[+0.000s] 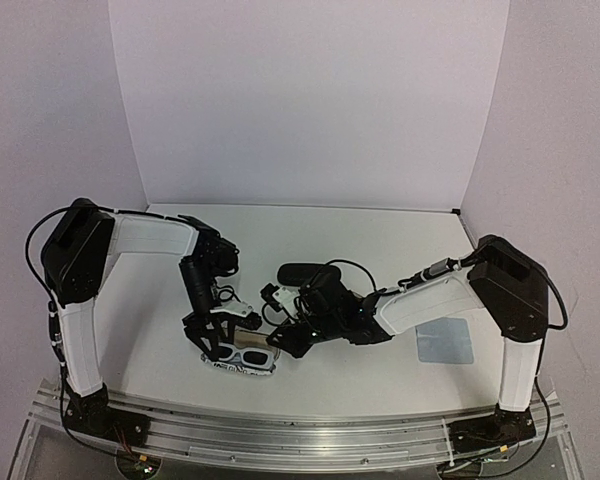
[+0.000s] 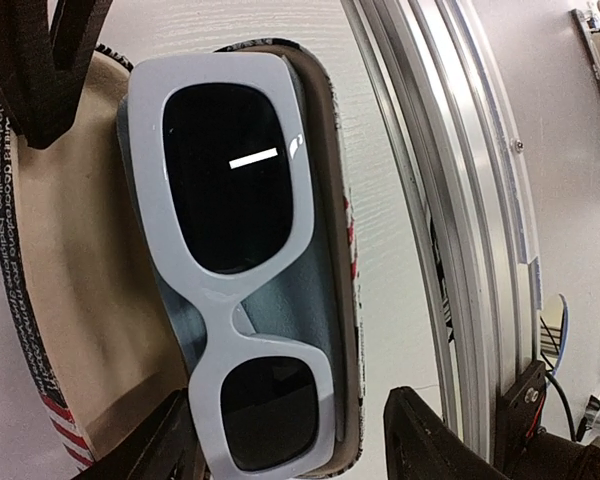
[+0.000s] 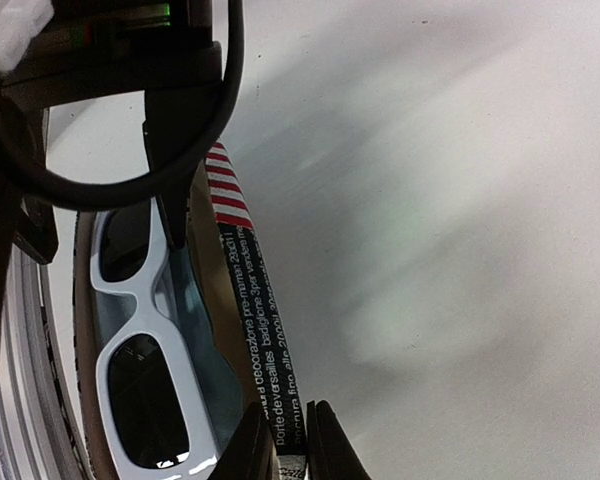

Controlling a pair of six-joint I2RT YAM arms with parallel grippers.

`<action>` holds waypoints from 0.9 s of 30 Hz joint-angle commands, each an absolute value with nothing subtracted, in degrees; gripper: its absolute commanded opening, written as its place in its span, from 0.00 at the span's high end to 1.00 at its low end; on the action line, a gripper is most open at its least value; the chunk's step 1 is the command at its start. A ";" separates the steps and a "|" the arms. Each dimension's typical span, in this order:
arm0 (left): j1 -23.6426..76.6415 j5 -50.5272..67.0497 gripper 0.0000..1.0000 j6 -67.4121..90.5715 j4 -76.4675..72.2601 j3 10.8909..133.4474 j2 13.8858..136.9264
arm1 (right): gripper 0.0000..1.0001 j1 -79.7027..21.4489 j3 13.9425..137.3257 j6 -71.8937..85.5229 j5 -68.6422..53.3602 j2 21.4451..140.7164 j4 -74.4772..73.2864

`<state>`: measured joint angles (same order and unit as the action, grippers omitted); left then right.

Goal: Organize the sunglasses
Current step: Place the sunglasses in the sunglasses case, then close the sunglasses case at the center of the board.

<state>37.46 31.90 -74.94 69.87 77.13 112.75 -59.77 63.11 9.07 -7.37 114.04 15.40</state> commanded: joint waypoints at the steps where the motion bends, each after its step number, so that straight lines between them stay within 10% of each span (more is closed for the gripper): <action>1: 37.71 32.98 0.37 -75.45 70.48 79.21 109.92 | 0.86 -59.64 64.49 7.38 -6.23 112.30 17.37; 27: 33.37 38.05 0.35 -67.74 59.67 77.82 97.77 | 0.97 -60.16 57.45 -4.51 -3.60 106.89 27.48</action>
